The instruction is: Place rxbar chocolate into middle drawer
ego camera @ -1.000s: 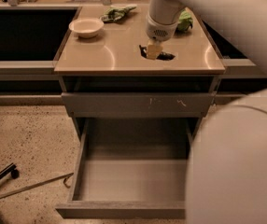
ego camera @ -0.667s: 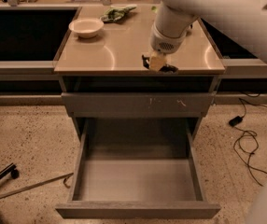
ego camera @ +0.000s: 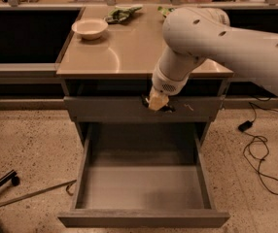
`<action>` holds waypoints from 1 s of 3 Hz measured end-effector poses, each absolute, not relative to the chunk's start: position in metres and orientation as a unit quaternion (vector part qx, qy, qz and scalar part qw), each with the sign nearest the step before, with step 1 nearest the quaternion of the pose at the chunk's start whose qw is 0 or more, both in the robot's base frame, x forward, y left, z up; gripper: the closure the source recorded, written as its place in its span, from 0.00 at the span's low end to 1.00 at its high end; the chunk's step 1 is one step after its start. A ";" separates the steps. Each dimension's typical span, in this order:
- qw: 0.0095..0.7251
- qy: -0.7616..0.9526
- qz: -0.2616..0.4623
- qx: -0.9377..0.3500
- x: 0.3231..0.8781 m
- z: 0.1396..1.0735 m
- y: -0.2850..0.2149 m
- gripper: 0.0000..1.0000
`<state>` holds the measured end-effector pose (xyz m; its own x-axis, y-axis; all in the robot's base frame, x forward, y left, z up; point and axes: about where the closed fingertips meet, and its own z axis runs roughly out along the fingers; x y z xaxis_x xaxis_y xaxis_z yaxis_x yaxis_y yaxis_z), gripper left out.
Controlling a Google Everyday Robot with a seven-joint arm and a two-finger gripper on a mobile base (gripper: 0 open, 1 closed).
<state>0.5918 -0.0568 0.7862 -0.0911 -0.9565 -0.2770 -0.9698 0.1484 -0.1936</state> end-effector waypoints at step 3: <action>0.189 0.757 0.038 -0.625 0.581 0.702 -0.065 1.00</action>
Offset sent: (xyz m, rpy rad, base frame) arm 0.0116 -0.0107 -0.0639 0.0424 -0.0373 -0.0734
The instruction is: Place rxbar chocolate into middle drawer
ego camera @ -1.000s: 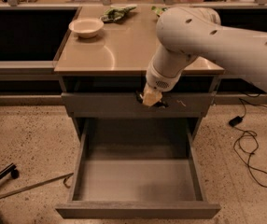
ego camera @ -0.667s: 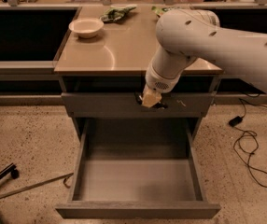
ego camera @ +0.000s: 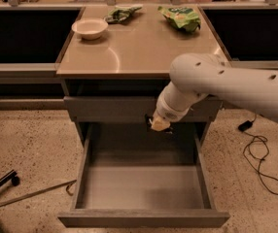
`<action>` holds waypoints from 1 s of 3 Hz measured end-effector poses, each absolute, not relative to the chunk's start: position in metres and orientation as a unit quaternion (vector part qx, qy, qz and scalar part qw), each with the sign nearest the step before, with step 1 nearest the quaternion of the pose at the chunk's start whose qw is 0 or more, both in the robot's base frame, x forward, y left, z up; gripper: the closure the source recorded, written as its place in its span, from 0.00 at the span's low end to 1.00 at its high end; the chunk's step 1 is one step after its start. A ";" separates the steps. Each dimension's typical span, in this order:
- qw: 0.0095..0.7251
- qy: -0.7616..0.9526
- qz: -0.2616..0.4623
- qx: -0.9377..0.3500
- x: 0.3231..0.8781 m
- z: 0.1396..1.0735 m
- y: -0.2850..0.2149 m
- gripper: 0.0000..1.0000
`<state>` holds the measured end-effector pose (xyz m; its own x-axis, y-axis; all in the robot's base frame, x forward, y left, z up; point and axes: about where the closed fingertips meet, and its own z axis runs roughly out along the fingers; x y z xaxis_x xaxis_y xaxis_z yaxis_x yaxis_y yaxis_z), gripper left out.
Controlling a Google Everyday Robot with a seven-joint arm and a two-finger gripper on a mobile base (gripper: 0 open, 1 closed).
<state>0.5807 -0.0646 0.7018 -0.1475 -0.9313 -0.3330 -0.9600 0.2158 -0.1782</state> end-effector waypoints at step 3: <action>0.199 0.771 0.073 -0.600 0.566 0.613 -0.058 1.00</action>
Offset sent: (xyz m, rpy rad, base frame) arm -0.0011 0.0048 -0.0519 0.0397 0.0167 -0.0214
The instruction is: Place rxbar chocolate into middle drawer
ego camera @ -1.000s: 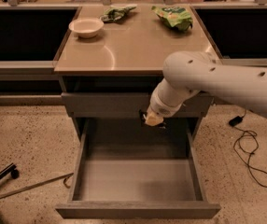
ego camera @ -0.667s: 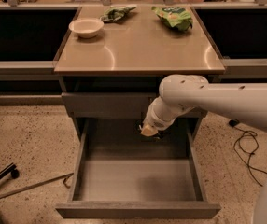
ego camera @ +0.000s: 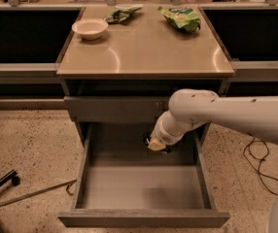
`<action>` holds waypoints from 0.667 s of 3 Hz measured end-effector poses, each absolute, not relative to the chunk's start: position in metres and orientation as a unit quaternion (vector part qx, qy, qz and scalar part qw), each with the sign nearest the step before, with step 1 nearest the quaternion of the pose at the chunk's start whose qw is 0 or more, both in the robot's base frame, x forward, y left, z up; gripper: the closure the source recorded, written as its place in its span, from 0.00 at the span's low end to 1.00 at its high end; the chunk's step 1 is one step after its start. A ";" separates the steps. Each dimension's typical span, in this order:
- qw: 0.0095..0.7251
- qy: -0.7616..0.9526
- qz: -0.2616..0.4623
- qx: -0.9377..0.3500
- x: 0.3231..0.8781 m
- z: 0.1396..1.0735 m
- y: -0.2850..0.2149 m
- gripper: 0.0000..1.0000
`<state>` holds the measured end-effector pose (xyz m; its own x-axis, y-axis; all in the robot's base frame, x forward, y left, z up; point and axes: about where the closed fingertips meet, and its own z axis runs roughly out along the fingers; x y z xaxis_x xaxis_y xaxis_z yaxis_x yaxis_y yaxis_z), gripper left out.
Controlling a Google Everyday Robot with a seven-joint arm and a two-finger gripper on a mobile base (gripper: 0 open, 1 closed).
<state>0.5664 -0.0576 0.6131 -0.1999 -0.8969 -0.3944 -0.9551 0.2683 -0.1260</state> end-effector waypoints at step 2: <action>0.207 0.816 0.167 -0.513 0.511 0.473 -0.063 1.00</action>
Offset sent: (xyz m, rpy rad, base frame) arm -0.0482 0.0120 -0.2414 0.3771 0.1851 -0.1805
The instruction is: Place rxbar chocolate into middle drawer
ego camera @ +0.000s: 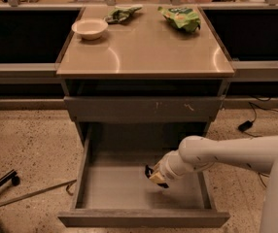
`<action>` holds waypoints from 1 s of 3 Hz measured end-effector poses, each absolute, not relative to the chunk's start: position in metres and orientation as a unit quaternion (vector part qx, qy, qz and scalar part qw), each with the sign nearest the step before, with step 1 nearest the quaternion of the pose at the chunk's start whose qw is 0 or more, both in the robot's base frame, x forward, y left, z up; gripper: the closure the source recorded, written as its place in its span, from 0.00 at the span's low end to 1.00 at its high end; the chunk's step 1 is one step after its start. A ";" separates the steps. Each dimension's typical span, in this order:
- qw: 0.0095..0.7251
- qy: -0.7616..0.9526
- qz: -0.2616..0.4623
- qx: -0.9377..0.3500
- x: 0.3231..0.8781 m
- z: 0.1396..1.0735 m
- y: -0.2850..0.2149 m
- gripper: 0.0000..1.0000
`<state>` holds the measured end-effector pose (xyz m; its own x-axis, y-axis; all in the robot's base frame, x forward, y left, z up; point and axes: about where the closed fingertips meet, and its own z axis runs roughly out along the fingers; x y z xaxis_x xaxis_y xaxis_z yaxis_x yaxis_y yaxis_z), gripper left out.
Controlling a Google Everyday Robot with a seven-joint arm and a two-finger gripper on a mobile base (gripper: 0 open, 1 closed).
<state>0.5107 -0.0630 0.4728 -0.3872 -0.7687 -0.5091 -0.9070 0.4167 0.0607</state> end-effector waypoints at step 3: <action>0.222 0.800 0.226 -0.510 0.513 0.403 -0.040 0.81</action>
Offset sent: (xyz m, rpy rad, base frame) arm 0.0129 0.0137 -0.0344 0.0861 0.0020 0.0278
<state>0.5132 -0.0402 0.4035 -0.3821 -0.7153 -0.5851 -0.9158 0.3781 0.1358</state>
